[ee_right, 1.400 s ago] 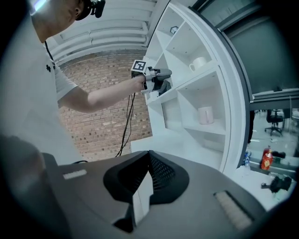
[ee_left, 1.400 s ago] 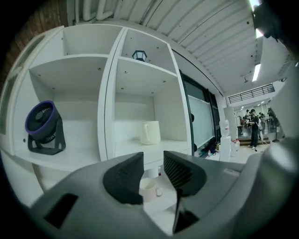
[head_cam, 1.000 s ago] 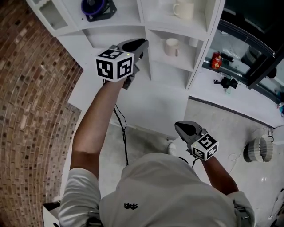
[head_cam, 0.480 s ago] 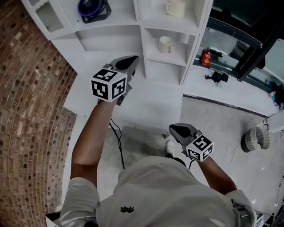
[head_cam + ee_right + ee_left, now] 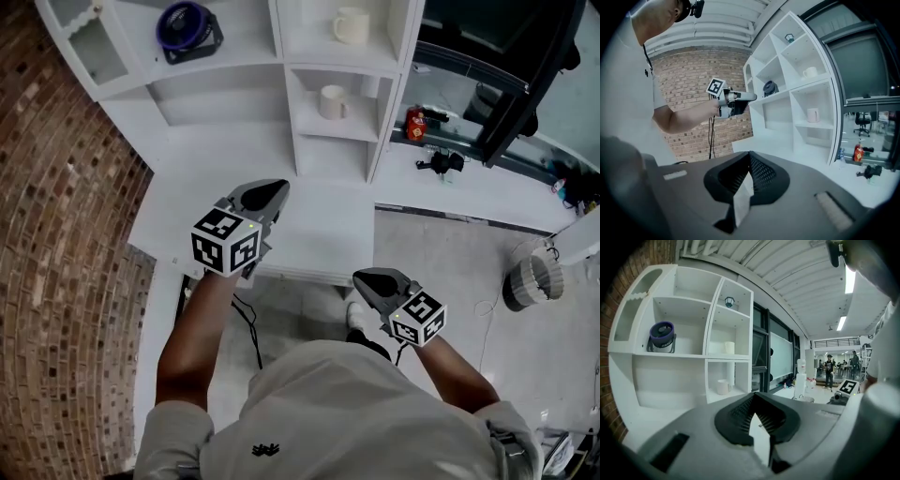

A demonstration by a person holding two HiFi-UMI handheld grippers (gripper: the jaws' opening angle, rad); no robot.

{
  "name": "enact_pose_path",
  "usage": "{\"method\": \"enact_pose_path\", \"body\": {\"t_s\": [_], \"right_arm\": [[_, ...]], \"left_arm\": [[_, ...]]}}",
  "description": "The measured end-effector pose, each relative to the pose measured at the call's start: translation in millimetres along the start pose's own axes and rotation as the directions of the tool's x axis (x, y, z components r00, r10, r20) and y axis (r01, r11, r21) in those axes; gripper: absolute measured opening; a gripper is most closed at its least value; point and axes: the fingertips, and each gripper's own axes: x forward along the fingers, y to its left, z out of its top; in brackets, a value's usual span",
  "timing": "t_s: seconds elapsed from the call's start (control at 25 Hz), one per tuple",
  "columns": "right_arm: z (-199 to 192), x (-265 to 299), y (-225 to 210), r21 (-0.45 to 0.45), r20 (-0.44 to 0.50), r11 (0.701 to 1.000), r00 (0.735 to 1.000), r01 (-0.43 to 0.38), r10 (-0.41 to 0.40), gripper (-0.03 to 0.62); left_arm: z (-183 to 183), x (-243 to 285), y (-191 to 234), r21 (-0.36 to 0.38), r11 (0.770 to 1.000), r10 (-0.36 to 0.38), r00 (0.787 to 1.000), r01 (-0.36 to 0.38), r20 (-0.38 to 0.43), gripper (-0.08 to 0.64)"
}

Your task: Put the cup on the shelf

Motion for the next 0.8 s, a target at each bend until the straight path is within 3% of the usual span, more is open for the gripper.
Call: {"method": "enact_pose_path", "body": {"t_s": [0.36,0.6,0.8], "right_arm": [[0,-2,24,-0.006,0.014,1.000,0.999,0.030,-0.030,0.012],[-6,-5,39,-0.002,0.019,0.999,0.999,0.045,-0.044,0.012],[-9,-7,51,-0.007,0.017,0.999,0.999,0.052,-0.051,0.012]], "left_arm": [[-62,-37,-49,0.025,0.998,-0.060,0.995,0.062,-0.077,0.006],[-94,-59,-80,-0.038,0.993,-0.115,0.989,0.112,-0.090,0.006],[-115,-76,-101,-0.026,0.991,-0.135,0.984,0.133,-0.113,0.006]]}}
